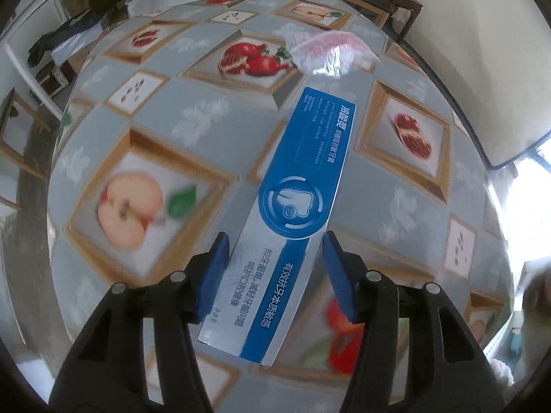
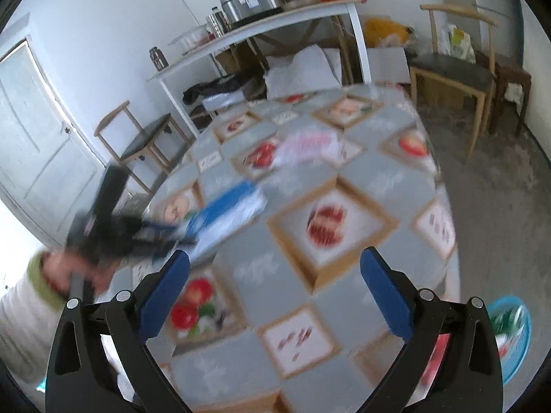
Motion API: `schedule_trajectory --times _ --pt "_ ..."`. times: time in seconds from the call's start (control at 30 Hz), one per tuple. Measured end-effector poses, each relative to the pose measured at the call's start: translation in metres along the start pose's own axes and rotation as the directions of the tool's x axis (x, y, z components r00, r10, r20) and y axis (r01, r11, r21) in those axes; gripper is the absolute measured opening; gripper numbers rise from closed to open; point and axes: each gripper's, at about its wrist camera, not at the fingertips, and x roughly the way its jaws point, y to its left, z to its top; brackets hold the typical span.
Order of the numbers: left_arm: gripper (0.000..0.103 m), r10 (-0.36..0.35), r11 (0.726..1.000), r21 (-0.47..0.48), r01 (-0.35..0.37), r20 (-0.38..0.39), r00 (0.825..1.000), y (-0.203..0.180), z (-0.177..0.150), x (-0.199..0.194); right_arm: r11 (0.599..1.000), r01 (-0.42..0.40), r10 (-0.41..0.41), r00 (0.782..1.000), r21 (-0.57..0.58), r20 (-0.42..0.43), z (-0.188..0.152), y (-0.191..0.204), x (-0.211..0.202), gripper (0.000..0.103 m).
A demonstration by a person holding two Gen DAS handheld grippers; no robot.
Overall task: Collect trash
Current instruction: 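Grasp the clear plastic bag with the right tool while the left tool lifts the toothpaste box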
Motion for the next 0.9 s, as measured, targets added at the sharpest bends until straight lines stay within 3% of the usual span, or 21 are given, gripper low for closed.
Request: schedule_trajectory --times 0.1,0.2,0.43,0.53,0.63,0.77,0.9 --pt "0.053 -0.008 0.999 -0.048 0.009 0.021 1.000 0.000 -0.028 -0.011 0.999 -0.035 0.034 0.999 -0.022 -0.014 0.041 -0.011 0.027 0.096" --pt "0.053 -0.007 0.995 -0.096 0.011 0.045 0.999 0.000 -0.050 -0.019 0.998 -0.054 0.054 0.997 -0.007 -0.063 0.091 -0.024 0.080 0.092" --pt "0.053 -0.017 0.965 -0.259 0.041 0.093 0.996 0.013 -0.098 -0.039 0.998 0.042 -0.033 0.978 0.039 -0.208 0.163 -0.032 0.212 0.082" --pt "0.053 -0.022 0.949 -0.309 0.056 0.111 0.994 0.016 -0.113 -0.045 0.995 0.098 -0.094 0.964 0.004 -0.250 0.169 -0.029 0.248 0.080" --pt "0.053 -0.031 0.937 -0.343 0.073 0.127 0.991 0.018 -0.123 -0.048 0.990 0.136 -0.140 0.940 -0.035 -0.312 0.163 -0.029 0.271 0.070" --pt "0.053 -0.049 0.921 -0.375 0.103 0.150 0.987 0.019 -0.131 -0.050 0.990 0.128 -0.141 0.932 -0.060 -0.334 0.146 -0.028 0.265 0.055" --pt "0.053 -0.060 0.906 -0.403 0.128 0.175 0.983 0.019 -0.136 -0.050 0.990 0.118 -0.136 0.925 -0.072 -0.356 0.123 -0.025 0.247 0.048"
